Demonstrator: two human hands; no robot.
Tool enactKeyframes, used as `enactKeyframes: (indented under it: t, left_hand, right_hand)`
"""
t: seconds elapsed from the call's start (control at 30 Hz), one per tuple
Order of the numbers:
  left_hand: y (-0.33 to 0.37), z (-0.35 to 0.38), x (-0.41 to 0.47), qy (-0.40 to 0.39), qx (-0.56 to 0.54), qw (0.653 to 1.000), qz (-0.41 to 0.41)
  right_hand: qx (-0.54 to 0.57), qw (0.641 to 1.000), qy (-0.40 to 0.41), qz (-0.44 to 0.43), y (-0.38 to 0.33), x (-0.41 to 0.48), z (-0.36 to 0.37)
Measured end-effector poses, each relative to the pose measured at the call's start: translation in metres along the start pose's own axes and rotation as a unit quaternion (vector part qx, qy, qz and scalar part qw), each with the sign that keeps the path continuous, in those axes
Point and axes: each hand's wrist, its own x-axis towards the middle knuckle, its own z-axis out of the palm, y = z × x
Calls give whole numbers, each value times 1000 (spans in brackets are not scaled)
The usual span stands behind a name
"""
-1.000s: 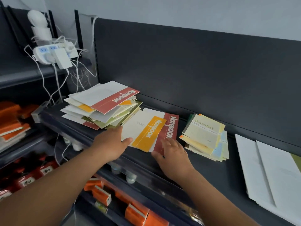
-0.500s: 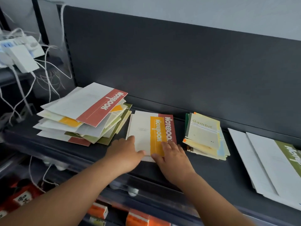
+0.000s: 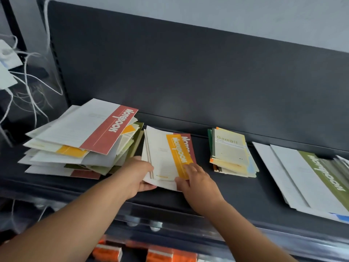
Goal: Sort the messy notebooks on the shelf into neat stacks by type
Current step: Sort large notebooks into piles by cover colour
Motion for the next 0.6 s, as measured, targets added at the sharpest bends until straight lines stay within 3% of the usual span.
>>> enactKeyframes:
  t: [0.17,0.3,0.6]
  left_hand:
    - [4,-13,-8,2,-4,996,89]
    - [11,-30,-19,-6,-25,990,141]
    - [23,-39,-34,-71,-63,975,199]
  right_hand:
    - [155,986,54,36,-8,-3,-8]
    - [302,943,126,61,-16,-2,-21]
    - [445,867,160,156,-16,-3,-45]
